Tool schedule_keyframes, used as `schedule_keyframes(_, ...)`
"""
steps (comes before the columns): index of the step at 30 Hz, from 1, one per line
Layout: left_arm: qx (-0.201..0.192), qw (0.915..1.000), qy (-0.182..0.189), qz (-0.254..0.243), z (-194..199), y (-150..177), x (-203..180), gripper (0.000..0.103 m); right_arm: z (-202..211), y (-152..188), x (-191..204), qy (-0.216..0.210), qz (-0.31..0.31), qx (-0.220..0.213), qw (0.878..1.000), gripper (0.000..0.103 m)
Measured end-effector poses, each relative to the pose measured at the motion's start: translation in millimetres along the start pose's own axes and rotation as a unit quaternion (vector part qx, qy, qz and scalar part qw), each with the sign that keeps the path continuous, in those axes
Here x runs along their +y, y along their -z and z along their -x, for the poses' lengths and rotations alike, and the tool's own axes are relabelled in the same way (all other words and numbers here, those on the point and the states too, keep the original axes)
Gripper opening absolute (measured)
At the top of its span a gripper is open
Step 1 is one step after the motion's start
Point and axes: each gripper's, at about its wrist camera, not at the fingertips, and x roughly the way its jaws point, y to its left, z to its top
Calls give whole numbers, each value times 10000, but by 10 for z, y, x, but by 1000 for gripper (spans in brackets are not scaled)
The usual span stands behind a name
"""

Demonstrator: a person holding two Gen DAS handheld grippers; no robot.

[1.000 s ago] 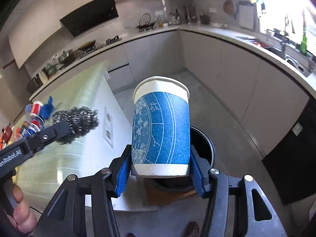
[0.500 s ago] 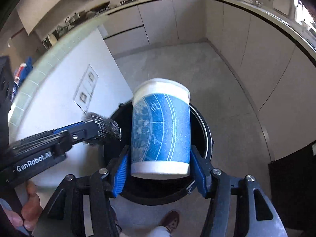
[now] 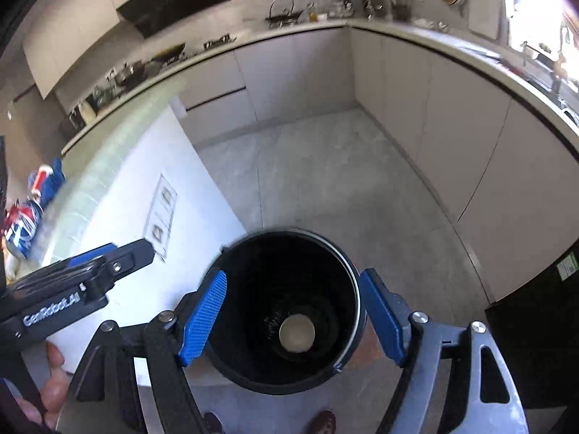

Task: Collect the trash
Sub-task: 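Open both tools to drop steel wool and cup into the bin, then move both tools back toward the remaining items on the table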

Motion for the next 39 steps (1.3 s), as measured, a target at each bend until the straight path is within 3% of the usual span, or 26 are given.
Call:
schedule_keyframes(6,-394,9985,-312,-195,659,-21,235,62,383,-90,382,131,-292,-175,9993,78)
schedule_keyframes(12,-849,9954,-413,-169,1175,-54,795,70,869,-224,1039,18,-246,-715,9971,82)
schedule_keyframes(14,-948,9942,-487,-143,1236,-72,995,74,973,-233,1315,-33,-170,-896,9958,86)
schedule_keyframes(19,-1111,9905,-807,103,1388,37,1728,75,1089,-219,2097,-238,81,-1046,9942,86)
schedule_keyframes(27,-1037,9865,-1202,411,1484,190,2780,75,985,8,3192,-429,386,-977,9935,86)
schedule_keyframes(39,-1071,9817,-1415,695,1687,301,3595,75,843,193,4229,-597,647,-801,9929,86)
